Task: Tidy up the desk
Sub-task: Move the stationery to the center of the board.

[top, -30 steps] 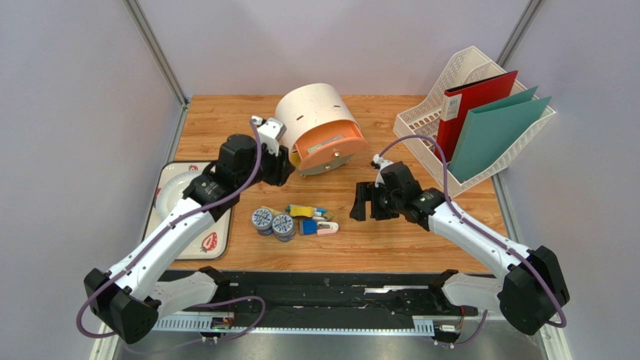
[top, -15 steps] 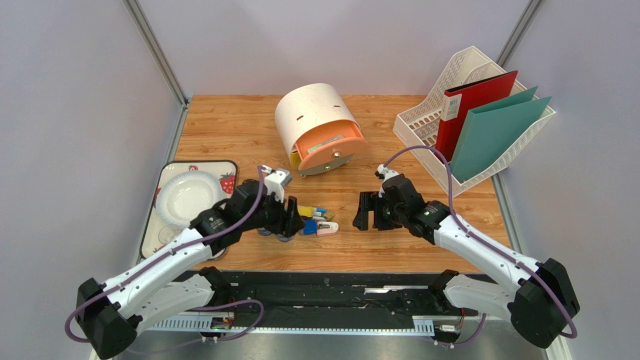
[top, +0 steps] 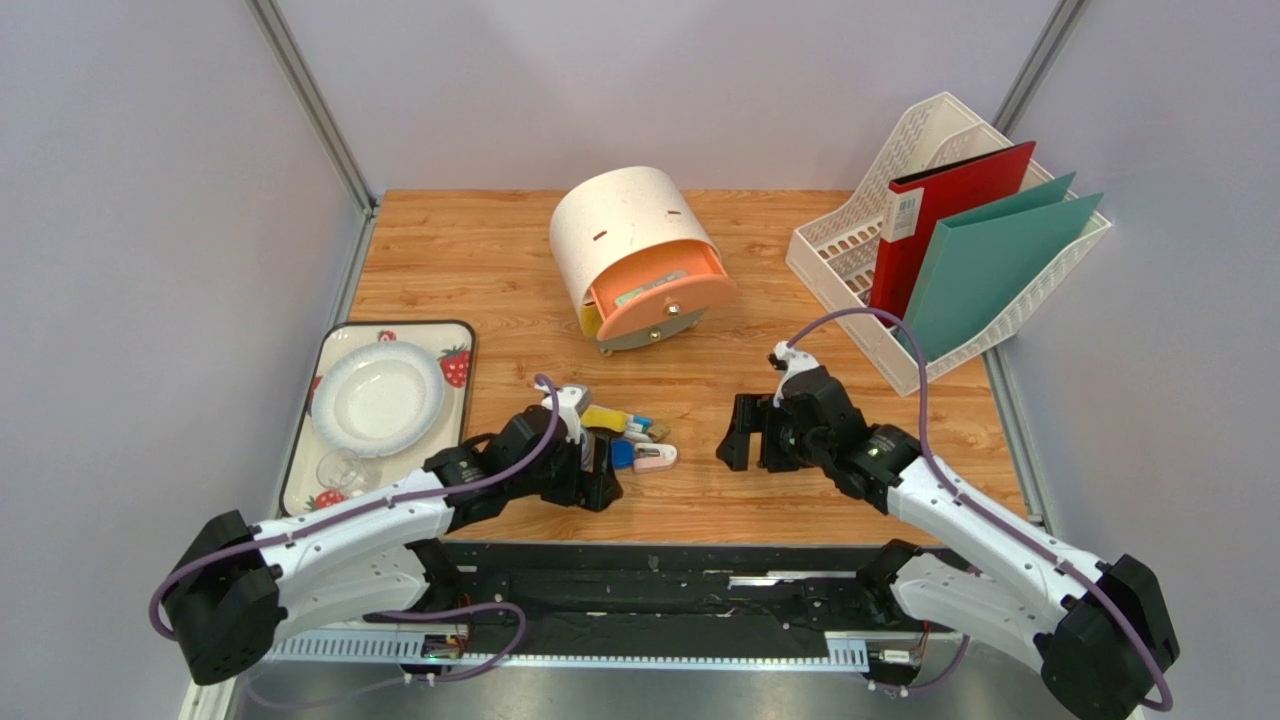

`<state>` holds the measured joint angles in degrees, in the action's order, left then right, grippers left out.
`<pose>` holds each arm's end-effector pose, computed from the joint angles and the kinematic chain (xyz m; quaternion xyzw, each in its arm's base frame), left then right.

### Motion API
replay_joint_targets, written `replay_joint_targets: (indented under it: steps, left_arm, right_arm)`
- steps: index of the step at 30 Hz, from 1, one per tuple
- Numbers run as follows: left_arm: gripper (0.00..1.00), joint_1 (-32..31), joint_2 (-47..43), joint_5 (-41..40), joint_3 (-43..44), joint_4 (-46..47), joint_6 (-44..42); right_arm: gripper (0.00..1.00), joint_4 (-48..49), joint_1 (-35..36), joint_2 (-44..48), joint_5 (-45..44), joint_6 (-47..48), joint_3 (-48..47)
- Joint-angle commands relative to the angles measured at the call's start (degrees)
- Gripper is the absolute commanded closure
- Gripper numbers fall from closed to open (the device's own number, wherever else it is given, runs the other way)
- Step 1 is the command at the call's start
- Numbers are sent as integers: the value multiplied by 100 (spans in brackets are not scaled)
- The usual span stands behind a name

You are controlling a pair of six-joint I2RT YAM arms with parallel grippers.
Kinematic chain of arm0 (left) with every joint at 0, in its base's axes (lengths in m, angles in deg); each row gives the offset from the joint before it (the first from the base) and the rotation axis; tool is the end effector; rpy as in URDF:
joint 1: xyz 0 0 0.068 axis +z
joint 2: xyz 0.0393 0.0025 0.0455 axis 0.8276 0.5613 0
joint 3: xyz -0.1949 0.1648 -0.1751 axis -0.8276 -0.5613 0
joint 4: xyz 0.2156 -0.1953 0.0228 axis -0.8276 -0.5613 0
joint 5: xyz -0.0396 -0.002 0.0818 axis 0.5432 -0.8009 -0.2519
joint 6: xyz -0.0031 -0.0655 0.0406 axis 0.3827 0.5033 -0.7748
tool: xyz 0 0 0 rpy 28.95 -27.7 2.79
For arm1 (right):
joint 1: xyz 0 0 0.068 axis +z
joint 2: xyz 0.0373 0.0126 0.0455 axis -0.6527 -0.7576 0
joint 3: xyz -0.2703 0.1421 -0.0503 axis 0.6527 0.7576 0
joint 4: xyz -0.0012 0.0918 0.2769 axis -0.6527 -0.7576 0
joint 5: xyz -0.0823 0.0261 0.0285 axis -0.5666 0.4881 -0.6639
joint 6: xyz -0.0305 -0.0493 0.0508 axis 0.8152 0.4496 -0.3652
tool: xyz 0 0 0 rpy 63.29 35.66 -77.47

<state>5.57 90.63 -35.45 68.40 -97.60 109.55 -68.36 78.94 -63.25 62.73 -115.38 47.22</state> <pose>0.1378 -0.1683 0.1777 0.0973 0.9167 -0.2794 0.2685 0.1689 0.1356 0.2142 -0.0637 0.9289 0.2204 0.2908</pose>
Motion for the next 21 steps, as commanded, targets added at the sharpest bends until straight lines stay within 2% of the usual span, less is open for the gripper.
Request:
replay_joint_targets:
  steps: [1, 8, 21]
  left_arm:
    - [6, -17, 250, -926, 192, 369, 388]
    - [4, 9, 444, -2034, 465, -193, 590]
    - [2, 554, 197, -2141, 280, -123, 547]
  right_arm:
    - [16, 584, 30, -22, -108, -105, 38]
    - [17, 953, 39, -383, -81, -44, 3]
    - [18, 1727, 135, -1534, -151, 79, -313]
